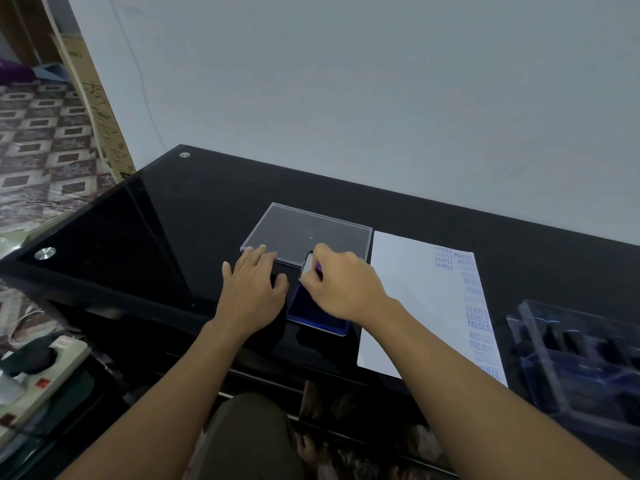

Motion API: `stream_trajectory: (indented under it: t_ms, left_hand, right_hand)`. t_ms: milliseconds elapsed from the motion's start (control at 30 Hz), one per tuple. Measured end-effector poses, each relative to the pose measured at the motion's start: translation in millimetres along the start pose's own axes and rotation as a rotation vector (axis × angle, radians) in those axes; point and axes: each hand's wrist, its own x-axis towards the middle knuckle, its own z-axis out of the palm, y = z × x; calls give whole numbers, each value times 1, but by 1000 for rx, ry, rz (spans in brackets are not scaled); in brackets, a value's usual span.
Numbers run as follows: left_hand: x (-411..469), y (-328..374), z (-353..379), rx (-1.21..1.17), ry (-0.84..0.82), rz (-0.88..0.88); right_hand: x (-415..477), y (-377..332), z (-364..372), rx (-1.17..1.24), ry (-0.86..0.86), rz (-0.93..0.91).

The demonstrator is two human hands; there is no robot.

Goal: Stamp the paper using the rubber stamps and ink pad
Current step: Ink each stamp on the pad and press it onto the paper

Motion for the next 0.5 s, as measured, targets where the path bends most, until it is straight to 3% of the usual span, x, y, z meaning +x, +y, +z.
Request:
stream_trajectory:
  t_ms: [500]
  left_hand:
    - [24, 89, 6, -91, -106, 180]
  right_hand:
    - [-21, 83, -81, 250, -50, 311]
